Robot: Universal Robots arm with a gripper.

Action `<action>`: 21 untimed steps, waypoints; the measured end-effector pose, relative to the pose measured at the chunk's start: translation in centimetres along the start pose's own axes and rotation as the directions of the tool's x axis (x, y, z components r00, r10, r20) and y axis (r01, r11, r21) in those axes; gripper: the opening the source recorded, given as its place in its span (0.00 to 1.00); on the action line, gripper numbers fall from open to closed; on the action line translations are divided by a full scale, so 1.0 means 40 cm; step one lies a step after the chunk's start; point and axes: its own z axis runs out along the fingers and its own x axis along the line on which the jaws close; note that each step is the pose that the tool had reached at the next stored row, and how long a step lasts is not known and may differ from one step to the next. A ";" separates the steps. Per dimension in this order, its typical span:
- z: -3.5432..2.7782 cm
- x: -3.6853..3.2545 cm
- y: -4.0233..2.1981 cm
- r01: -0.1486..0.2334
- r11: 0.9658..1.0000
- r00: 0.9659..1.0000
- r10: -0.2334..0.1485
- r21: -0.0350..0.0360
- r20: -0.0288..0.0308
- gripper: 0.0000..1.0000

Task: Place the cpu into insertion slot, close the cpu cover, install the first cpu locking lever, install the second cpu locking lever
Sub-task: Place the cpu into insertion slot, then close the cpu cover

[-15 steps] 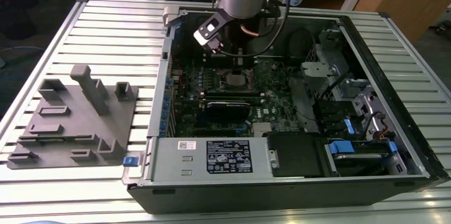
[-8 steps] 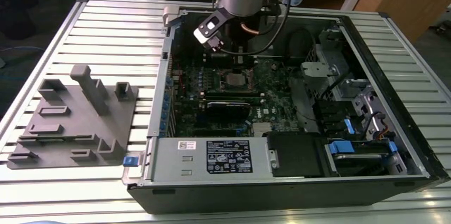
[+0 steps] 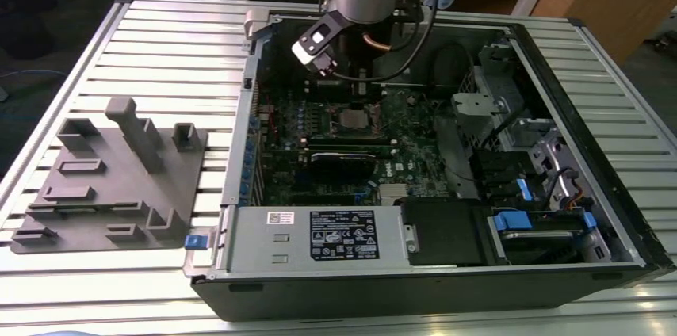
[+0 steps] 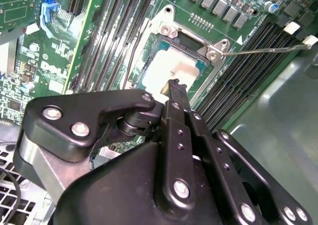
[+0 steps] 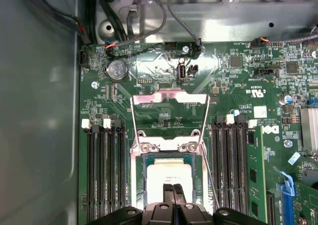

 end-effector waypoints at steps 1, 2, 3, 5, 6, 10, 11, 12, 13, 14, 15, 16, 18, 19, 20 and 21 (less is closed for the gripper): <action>0.000 0.000 0.001 0.000 1.000 1.000 0.000 0.000 0.000 0.11; 0.000 0.000 0.001 0.000 1.000 1.000 0.000 0.000 0.000 0.11; 0.000 0.000 0.001 0.000 1.000 1.000 0.000 0.000 0.000 0.11; 0.000 0.000 0.002 0.000 1.000 1.000 0.000 0.000 0.000 0.11; 0.000 0.000 0.004 0.000 1.000 1.000 0.000 0.000 0.000 0.11; -0.002 0.000 0.004 0.000 1.000 1.000 0.000 0.000 0.000 0.11; -0.003 0.000 0.004 0.000 1.000 1.000 0.000 0.000 0.000 0.11; -0.004 0.000 0.004 0.000 1.000 1.000 0.000 0.000 0.000 0.11; -0.004 0.000 0.004 0.000 1.000 1.000 0.000 0.000 0.000 0.11; -0.006 0.000 0.005 0.000 1.000 1.000 0.000 0.000 0.000 0.11; -0.007 0.000 0.005 0.000 1.000 1.000 0.000 0.000 0.000 0.11; -0.007 0.000 0.005 0.000 1.000 1.000 0.000 0.000 0.000 0.11; -0.007 0.000 0.005 0.000 1.000 1.000 0.000 0.000 0.000 0.11; -0.008 0.000 0.005 0.000 1.000 1.000 0.000 0.000 0.000 0.11; -0.010 0.000 0.005 0.000 1.000 1.000 0.000 0.000 0.000 0.11; -0.012 0.000 0.005 0.000 1.000 1.000 0.000 0.000 0.000 0.11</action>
